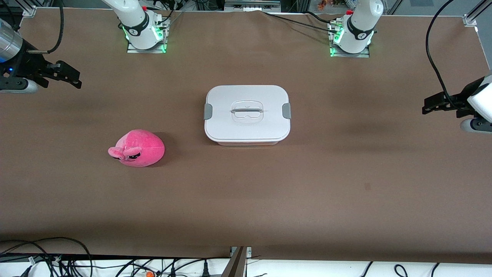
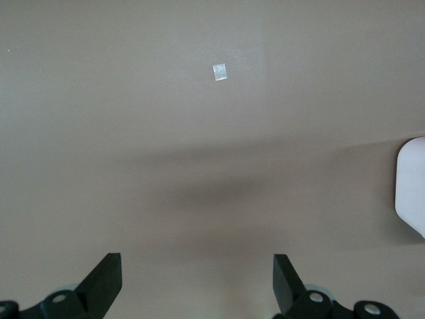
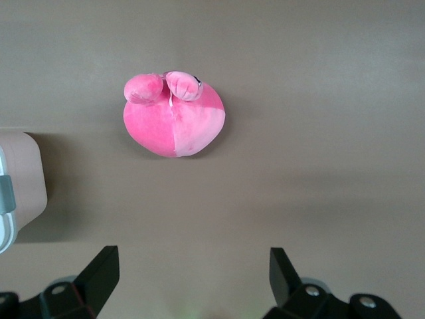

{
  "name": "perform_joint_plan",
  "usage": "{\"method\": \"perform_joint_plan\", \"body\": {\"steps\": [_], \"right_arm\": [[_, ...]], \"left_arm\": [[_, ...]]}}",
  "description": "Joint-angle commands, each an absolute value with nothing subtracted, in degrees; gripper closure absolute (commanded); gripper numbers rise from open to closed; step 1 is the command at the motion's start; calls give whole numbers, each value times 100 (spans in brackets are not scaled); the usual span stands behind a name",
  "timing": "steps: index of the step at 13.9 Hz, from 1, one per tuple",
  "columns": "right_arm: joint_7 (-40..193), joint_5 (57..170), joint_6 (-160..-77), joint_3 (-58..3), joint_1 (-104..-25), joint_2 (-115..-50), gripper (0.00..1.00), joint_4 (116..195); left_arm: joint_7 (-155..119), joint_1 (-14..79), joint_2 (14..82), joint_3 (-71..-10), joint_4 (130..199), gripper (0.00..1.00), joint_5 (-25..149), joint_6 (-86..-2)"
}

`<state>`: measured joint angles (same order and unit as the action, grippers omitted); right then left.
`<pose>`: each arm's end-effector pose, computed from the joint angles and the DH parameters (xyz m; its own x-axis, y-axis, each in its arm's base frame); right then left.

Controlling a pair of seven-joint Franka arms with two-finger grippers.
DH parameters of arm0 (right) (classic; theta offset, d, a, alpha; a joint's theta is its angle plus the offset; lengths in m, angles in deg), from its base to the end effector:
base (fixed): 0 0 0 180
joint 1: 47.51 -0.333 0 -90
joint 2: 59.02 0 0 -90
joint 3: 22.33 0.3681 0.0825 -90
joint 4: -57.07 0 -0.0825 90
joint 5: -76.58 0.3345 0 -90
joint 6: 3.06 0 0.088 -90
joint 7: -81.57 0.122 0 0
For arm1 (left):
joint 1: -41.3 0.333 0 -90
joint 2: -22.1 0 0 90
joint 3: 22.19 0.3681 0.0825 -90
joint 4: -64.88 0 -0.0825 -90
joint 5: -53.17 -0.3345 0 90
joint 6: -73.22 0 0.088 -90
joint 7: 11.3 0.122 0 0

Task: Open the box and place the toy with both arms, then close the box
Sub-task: 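Reach the left gripper to the white box lid handle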

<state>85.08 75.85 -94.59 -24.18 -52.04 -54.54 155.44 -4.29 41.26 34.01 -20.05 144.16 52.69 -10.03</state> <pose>0.4753 0.0200 0.6405 0.9991 -0.0140 -0.0405 -0.0135 -0.9998 0.0127 0.5628 0.0191 0.6188 0.9867 -0.0847 -0.1389 -0.0854 -0.9963 0.0009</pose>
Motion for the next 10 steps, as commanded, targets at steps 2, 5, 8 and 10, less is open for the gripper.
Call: {"method": "perform_joint_plan", "body": {"steps": [2, 5, 8, 10], "right_arm": [[8438, 7527, -9525, -2426, -5208, -5436, 0, 15524], [8438, 7527, -9517, -2417, -5208, -5436, 0, 15524], [8429, 7527, -9508, -2409, -5208, -5436, 0, 15516], [8429, 7527, -9508, -2409, -5208, -5436, 0, 15516]], "left_arm": [[-444, 4156, 3467, -2026, 14275, 0, 5370, -948], [-444, 4147, 3467, -2017, 14188, 0, 5379, -939], [-453, 4086, 3476, -2034, 14178, 0, 5379, -939], [-444, 4025, 3467, -2087, 14178, 0, 5370, -931]]}}
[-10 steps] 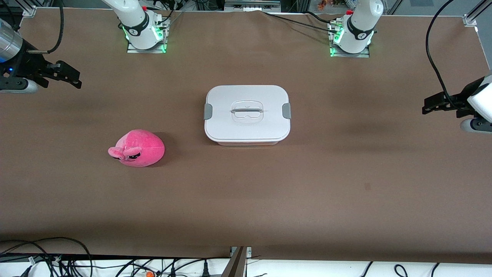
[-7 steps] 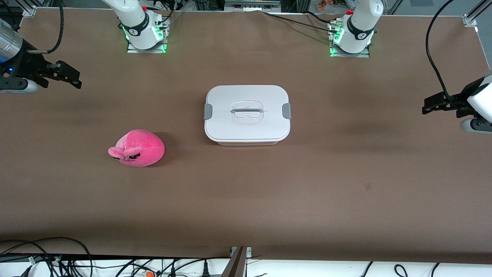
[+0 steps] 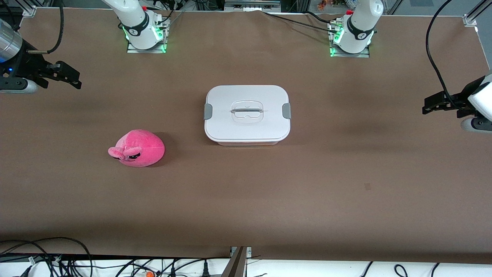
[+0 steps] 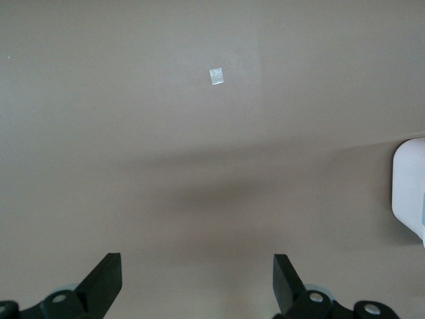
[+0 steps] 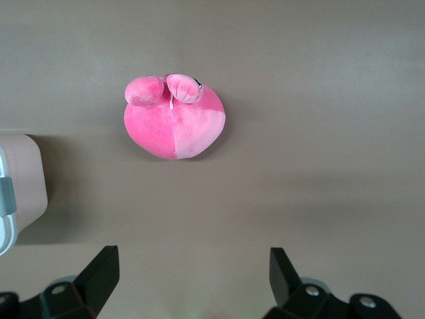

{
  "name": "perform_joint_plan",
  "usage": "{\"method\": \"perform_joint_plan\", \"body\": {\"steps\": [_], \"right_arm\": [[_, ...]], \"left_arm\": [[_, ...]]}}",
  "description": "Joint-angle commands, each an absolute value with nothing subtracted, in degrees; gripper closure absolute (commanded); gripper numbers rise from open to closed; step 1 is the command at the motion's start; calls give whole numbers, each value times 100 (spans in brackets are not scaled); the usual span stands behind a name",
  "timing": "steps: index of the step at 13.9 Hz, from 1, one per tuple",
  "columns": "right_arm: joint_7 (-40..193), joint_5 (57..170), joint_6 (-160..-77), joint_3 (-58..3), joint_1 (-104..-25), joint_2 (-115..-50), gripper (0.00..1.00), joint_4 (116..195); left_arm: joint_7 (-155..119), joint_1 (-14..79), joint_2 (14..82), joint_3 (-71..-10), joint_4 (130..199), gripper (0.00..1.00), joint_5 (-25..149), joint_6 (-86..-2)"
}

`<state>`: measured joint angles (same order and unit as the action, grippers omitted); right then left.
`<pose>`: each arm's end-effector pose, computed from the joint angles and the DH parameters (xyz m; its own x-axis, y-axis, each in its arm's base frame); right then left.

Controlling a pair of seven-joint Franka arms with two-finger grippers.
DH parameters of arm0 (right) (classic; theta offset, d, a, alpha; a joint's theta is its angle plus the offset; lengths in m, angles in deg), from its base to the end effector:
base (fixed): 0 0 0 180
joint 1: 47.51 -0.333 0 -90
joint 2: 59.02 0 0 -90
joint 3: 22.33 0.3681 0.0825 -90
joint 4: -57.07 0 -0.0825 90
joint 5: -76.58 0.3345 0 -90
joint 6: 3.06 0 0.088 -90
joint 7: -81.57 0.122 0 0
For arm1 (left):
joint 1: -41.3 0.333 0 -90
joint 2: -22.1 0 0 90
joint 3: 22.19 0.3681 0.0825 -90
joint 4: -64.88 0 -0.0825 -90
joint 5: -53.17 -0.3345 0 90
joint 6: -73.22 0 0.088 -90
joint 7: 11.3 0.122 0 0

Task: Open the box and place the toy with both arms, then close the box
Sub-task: 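Reach the left gripper to the white box lid handle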

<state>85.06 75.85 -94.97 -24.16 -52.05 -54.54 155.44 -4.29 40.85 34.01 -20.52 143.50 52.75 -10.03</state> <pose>0.4761 0.0203 0.6411 0.9993 -0.0130 -0.0339 -0.0126 -0.9998 0.0123 0.5636 0.0109 0.6234 0.9868 -0.1001 -0.1273 -0.1006 -0.9949 0.0022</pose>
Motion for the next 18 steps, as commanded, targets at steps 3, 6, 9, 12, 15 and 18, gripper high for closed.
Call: {"method": "perform_joint_plan", "body": {"steps": [3, 6, 9, 12, 15, 18], "right_arm": [[8438, 7527, -9508, -2409, -5208, -5436, 0, 15516], [8429, 7527, -9508, -2409, -5208, -5436, 0, 15516], [8420, 7518, -9517, -2400, -5217, -5454, 0, 15428], [8481, 7544, -9500, -2391, -5234, -5577, 0, 15297], [8464, 7535, -9455, -2382, -5243, -5708, 0, 15269], [8429, 7606, -9517, -2391, -5217, -6050, 0, 15191]], "left_arm": [[-435, 3718, 3485, -2262, 14204, 0, 5660, -913], [-427, 2929, 3721, -2342, 14196, 0, 5739, -913], [-392, 1892, 4011, -2351, 14161, 0, 5791, -983], [-278, 934, 4371, -2342, 14187, 0, 5783, -1884], [160, 405, 4890, -2351, 14204, 0, 5775, -2773], [1081, 210, 5189, -2342, 14266, 0, 5512, -3451]]}}
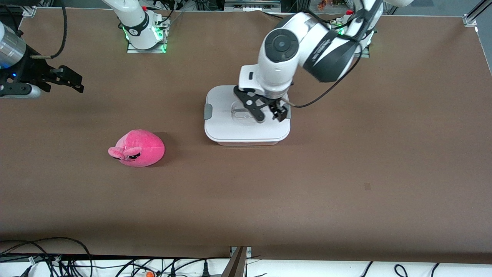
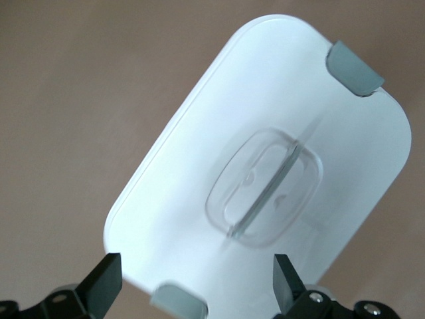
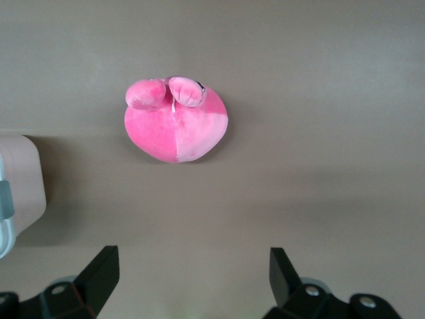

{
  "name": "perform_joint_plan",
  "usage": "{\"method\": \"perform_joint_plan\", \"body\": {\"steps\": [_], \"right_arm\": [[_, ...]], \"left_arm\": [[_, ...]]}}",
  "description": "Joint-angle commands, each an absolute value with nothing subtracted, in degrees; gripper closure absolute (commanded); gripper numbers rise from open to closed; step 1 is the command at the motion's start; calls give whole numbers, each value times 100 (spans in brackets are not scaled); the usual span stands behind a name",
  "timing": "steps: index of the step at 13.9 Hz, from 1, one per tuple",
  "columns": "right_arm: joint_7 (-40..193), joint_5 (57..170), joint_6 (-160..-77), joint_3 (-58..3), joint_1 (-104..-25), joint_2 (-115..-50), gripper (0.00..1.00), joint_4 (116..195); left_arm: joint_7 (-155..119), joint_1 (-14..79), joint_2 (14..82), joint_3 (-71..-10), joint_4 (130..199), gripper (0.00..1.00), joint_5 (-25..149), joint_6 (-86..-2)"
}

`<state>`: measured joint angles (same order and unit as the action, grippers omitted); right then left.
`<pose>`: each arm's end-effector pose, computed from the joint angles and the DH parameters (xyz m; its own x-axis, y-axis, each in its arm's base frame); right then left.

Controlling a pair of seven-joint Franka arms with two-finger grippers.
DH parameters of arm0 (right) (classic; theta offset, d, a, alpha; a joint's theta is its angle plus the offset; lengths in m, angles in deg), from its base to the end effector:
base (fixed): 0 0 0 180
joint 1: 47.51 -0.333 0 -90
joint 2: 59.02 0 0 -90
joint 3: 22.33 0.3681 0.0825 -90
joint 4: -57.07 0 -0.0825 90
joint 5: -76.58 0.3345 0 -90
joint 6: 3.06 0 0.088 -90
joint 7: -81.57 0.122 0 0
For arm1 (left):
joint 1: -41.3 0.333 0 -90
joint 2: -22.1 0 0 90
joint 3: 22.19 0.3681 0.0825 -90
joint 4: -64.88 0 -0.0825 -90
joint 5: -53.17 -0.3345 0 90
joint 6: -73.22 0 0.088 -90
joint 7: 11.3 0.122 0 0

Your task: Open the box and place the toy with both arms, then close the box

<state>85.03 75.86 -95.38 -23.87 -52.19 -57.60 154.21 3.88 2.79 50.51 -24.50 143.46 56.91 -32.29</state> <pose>0.4944 0.0254 0.6248 0.9983 -0.0051 -0.0585 -0.0042 -0.9999 0.0154 0.5119 -0.4423 0.4750 0.5779 -0.8161 -0.0041 -0.8129 -0.5760 0.0856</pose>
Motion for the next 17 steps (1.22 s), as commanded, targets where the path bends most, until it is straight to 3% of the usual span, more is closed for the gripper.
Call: {"method": "perform_joint_plan", "body": {"steps": [1, 5, 17], "right_arm": [[8429, 7545, -9526, -2391, -5243, -6165, 0, 15182], [8420, 7579, -9569, -2374, -5269, -6735, 0, 14945], [8420, 7676, -11001, -2382, -5656, -8195, 0, 15023]], "left_arm": [[1398, 219, 5268, -2351, 14275, 0, 5424, -3644], [2745, 79, 5629, -2368, 14432, 0, 5432, -4411], [3168, 105, 5418, -2377, 14618, 0, 5511, -4174]]}}
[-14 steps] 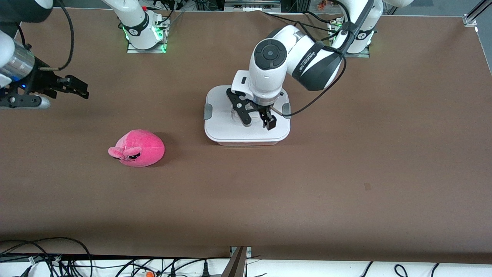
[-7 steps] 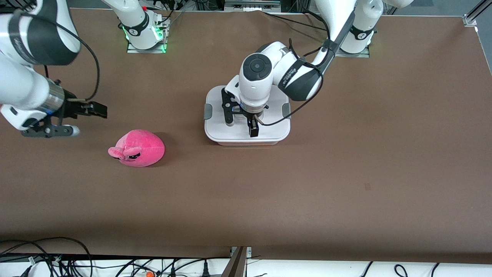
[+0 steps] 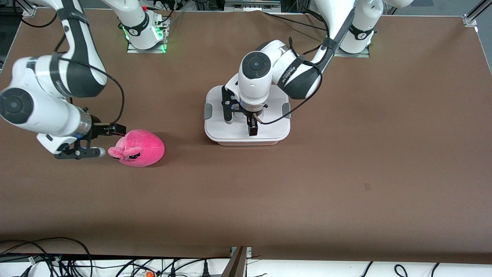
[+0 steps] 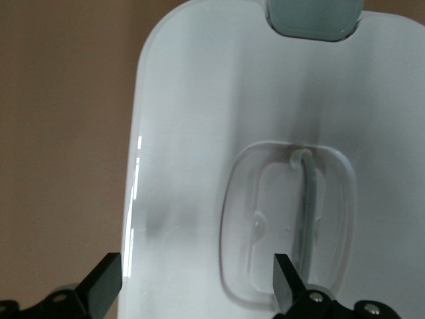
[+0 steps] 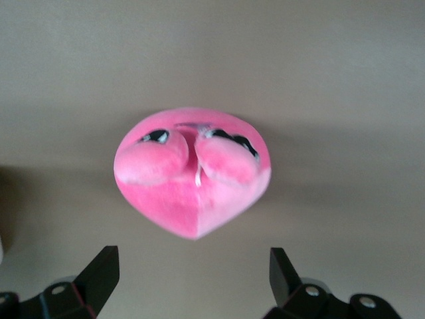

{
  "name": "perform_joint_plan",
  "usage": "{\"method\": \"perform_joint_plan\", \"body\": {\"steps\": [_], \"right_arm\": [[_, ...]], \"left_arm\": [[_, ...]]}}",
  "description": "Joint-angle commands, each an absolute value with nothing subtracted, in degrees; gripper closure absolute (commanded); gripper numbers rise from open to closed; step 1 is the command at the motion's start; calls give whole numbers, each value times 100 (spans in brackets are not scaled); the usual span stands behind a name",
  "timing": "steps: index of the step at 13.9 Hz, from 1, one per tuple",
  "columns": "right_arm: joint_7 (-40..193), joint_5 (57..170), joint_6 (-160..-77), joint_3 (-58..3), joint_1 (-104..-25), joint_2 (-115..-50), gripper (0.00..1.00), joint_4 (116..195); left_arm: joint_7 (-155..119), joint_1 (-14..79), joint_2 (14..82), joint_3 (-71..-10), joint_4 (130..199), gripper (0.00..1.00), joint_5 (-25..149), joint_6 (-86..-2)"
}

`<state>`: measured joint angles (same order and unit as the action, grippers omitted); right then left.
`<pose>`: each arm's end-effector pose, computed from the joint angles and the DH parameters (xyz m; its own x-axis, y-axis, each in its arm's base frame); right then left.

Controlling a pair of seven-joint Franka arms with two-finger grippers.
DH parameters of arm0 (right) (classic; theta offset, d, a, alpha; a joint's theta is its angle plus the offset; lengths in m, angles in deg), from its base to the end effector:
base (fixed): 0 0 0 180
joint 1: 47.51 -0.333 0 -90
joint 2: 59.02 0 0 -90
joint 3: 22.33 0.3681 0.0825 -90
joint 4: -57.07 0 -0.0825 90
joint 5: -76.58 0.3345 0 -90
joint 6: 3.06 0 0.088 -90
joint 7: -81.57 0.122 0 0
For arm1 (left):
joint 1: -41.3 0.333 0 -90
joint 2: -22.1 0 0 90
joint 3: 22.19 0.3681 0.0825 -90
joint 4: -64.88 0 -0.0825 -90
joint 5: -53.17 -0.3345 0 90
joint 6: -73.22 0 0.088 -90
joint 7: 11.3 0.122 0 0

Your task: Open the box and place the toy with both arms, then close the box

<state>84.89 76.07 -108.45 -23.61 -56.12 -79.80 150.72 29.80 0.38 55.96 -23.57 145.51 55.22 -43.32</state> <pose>0.6090 0.0793 0.4504 0.9852 0.0709 -0.1559 0.0757 -0.9968 0.0251 0.5220 -0.4731 0.4105 0.1346 -0.9893 0.0569 -0.9909 -0.1342 0.0113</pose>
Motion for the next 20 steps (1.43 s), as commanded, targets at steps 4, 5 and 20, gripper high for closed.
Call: {"method": "perform_joint_plan", "body": {"steps": [4, 5, 20], "right_arm": [[8429, 7781, -11581, -2382, -5647, -8424, 0, 15339], [8429, 7808, -11713, -2382, -5647, -8425, 0, 15462], [8429, 7817, -11943, -2391, -5621, -8240, 100, 15946]], "left_arm": [[3098, -97, 5409, -2386, 14775, 0, 5502, -3963], [3098, -115, 5401, -2403, 14898, 0, 5502, -3980], [2922, -256, 5304, -2474, 14969, 100, 5282, -3989]]}}
